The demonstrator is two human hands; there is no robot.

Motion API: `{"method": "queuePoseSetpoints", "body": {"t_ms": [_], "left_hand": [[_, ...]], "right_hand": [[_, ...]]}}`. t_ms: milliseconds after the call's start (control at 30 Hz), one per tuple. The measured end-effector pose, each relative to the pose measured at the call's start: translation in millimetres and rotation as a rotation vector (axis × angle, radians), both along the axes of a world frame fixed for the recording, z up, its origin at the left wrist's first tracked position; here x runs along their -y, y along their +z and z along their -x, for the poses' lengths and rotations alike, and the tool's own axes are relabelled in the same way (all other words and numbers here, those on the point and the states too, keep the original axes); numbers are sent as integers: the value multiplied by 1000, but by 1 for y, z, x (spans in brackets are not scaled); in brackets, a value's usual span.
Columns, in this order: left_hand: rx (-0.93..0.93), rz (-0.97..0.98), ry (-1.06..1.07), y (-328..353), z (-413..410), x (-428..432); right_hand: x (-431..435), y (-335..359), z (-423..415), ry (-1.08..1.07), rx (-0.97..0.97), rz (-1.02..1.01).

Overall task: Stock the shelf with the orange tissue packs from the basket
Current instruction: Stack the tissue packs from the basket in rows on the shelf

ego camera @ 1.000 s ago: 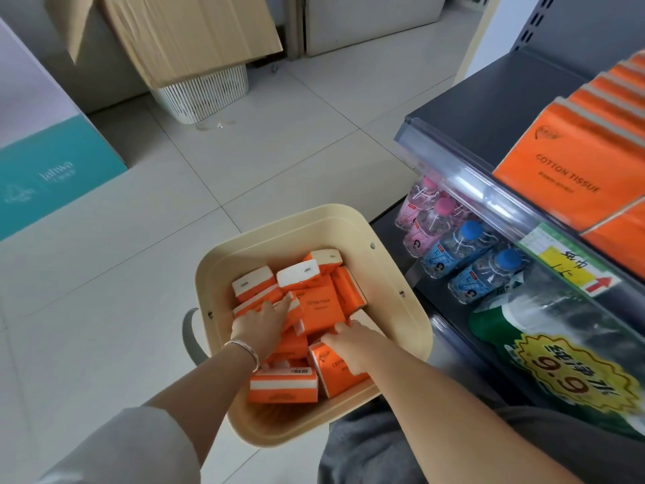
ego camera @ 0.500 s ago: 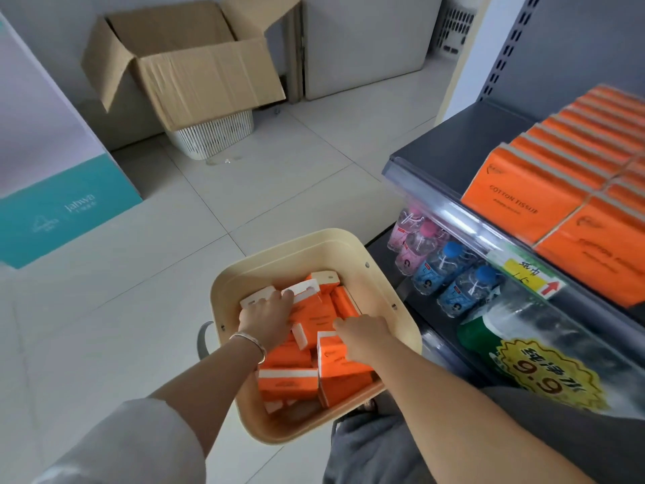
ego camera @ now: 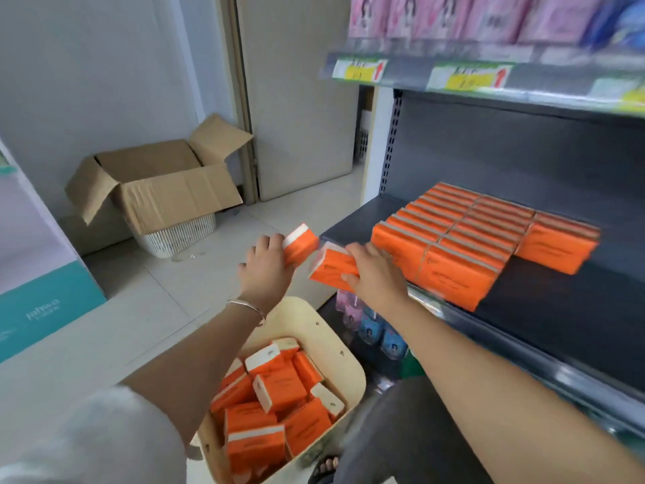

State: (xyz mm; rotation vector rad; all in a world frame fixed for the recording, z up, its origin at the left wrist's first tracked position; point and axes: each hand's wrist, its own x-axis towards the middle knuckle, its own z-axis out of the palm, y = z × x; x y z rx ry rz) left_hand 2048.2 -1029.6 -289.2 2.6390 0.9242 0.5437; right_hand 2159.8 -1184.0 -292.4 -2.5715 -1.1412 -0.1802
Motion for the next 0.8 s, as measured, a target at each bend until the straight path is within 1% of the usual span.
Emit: {"method": "queuePoseSetpoints", "body": {"t_ms": [100, 200, 300, 400, 467, 633, 733, 800], "left_hand": [[130, 8, -70, 37, -20, 34], [209, -11, -152, 65, -40, 73], [228, -51, -234, 82, -59, 109], [206, -119, -318, 90, -82, 142], [186, -166, -382, 91, -99, 161], [133, -274, -519, 92, -147, 200], [95, -279, -578, 93, -178, 213], [92, -266, -600, 94, -199, 215]], "right_hand": [[34, 32, -10, -113, 73, -168], [74, 54, -21, -230, 158, -260], [118, 66, -30, -383, 207, -305], [161, 71, -44, -546, 201, -350], [185, 69, -57, -636, 180, -346], [232, 49, -102, -800, 96, -257], [248, 35, -136, -821, -28, -173], [251, 28, -160, -807, -64, -119]]}}
